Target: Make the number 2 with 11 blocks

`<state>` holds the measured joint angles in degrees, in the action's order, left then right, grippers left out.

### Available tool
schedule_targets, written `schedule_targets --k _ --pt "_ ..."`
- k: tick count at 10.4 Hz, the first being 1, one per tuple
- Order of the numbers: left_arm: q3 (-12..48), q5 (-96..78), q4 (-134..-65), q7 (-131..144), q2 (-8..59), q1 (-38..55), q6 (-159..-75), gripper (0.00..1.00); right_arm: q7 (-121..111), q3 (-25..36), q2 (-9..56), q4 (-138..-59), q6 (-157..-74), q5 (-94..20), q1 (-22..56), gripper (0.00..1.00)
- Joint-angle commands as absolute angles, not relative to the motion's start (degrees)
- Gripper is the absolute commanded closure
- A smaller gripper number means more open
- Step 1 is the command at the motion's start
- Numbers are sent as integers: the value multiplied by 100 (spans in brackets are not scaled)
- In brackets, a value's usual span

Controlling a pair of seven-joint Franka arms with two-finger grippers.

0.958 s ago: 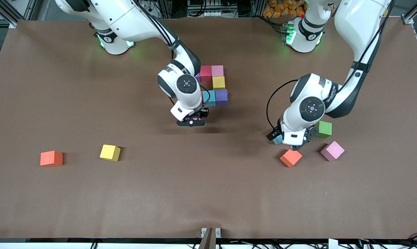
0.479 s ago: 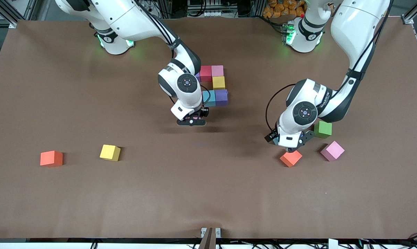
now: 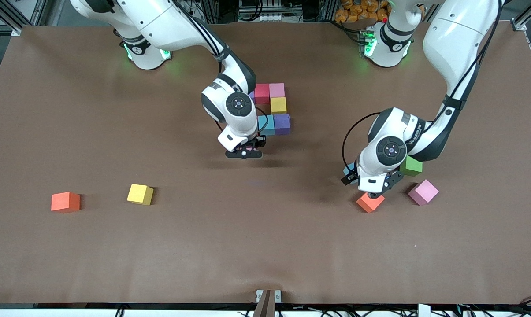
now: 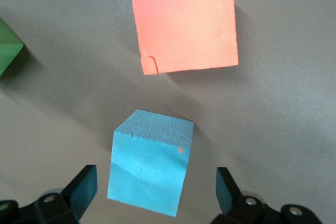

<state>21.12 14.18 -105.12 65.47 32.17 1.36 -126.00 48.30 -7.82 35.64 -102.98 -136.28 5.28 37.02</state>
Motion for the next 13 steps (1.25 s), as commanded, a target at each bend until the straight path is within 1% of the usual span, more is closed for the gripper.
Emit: schedule_targets --k 1,6,8,12,13 --pt "2153 1713 -10503 6513 3400 -17 -12805 0 4957 -765 3287 -10564 -13658 571 3762 100" --pt "2153 1714 -10582 6513 3551 -9 -13122 0 4983 -782 3296 -10626 -13816 545 3762 100" --pt "2153 1714 -10582 6513 3586 35 -13122 0 4983 -791 3287 -10941 -14219 545 3762 100" --pt "2162 1714 -10565 6513 3586 79 -13122 30 4983 -817 3252 -10951 -14186 545 3762 100" --pt "2162 1714 -10556 6513 3586 88 -13122 34 4983 -861 3226 -10969 -14177 545 3762 100"
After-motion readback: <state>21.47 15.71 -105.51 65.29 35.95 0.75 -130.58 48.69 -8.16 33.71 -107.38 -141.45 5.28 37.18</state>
